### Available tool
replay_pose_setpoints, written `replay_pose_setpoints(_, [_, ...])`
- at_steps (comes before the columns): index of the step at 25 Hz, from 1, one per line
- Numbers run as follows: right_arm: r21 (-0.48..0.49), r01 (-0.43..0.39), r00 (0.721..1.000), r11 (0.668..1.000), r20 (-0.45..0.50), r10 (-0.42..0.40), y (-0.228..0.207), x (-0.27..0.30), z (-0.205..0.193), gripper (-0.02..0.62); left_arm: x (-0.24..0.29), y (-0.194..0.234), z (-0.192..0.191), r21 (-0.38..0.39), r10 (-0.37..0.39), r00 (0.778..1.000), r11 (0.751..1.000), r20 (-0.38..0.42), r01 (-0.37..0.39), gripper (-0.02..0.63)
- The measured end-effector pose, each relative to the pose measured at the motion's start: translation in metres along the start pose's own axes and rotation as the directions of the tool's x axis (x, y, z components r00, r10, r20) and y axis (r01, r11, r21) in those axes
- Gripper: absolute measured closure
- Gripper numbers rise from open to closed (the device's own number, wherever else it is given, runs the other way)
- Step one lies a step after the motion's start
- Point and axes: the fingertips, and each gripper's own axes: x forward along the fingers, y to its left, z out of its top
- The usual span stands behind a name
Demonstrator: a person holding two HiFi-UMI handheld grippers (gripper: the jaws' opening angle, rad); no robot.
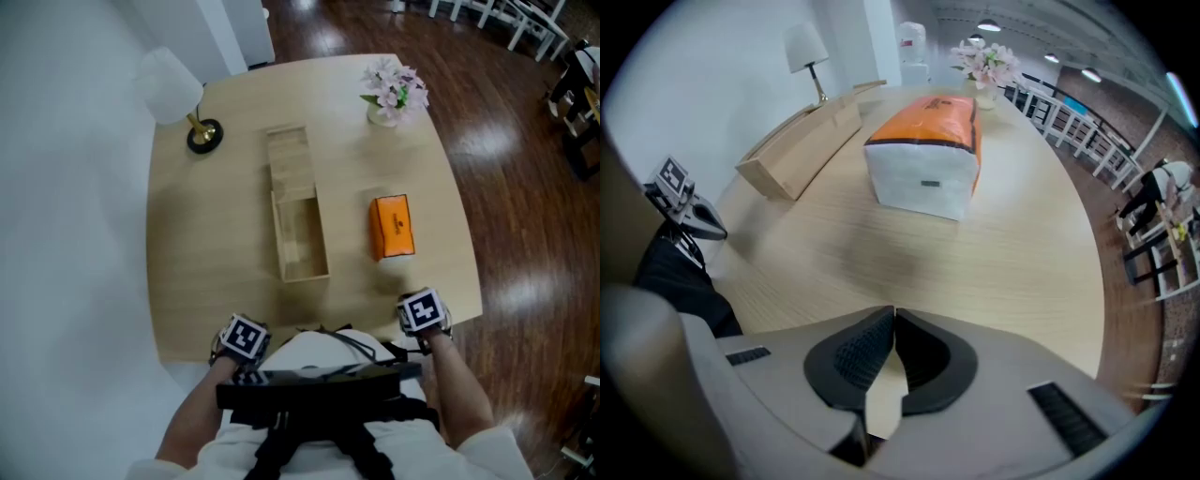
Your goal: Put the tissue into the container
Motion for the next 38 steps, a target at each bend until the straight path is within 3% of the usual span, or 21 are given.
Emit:
replay_pose_setpoints(3, [0.063, 0.029, 0.998, 0.998, 0.061, -0.032, -0.011, -0.008, 0.0, 0.58, -0.008, -0.006, 0.006, -0.155, -0.056, 0.989, 0.985, 0.14, 0.078, 0.604])
replay_pose_setpoints(5, [0.107, 0.052, 0.992, 0.993, 0.109, -0.064, -0.022, -0.016, 0.008, 0.578, -0.021, -0.008, 0.02, -0.202, -0.068, 0.962, 0.972, 0.263, 0.124, 0.604])
replay_pose_setpoints(10, [0.209, 0.085, 0.956, 0.974, 0.257, -0.139, -0.047, -0.046, 0.049, 0.577, -0.064, -0.005, 0.067, -0.214, 0.002, 0.872, 0.97, 0.489, 0.117, 0.604])
replay_pose_setpoints(13, [0.238, 0.066, 0.926, 0.969, 0.347, -0.148, -0.053, -0.065, 0.073, 0.491, -0.095, 0.0, 0.094, -0.2, 0.053, 0.808, 0.977, 0.587, 0.081, 0.604])
replay_pose_setpoints(17, [0.279, 0.012, 0.888, 0.96, 0.438, -0.138, -0.057, -0.088, 0.101, 0.426, -0.131, 0.0, 0.12, -0.178, 0.08, 0.726, 0.982, 0.684, 0.059, 0.604])
replay_pose_setpoints(20, [0.277, -0.008, 0.861, 0.961, 0.491, -0.135, -0.059, -0.102, 0.122, 0.392, -0.149, 0.001, 0.135, -0.151, 0.069, 0.688, 0.987, 0.722, 0.06, 0.604])
replay_pose_setpoints(22, [0.259, -0.014, 0.853, 0.966, 0.508, -0.123, -0.058, -0.106, 0.134, 0.368, -0.157, 0.0, 0.141, -0.146, 0.062, 0.674, 0.987, 0.736, 0.069, 0.604])
replay_pose_setpoints(28, [0.221, -0.019, 0.871, 0.975, 0.483, -0.092, -0.057, -0.094, 0.149, 0.26, -0.176, -0.01, 0.155, -0.101, -0.009, 0.633, 0.985, 0.774, 0.137, 0.604])
replay_pose_setpoints(34, [0.187, -0.031, 0.887, 0.982, 0.459, -0.06, -0.051, -0.08, 0.164, 0.18, -0.18, -0.026, 0.166, -0.047, -0.076, 0.613, 0.982, 0.787, 0.182, 0.604])
replay_pose_setpoints(38, [0.165, -0.033, 0.896, 0.986, 0.443, -0.044, -0.048, -0.072, 0.176, 0.161, -0.181, -0.03, 0.17, -0.048, -0.079, 0.607, 0.981, 0.791, 0.19, 0.506])
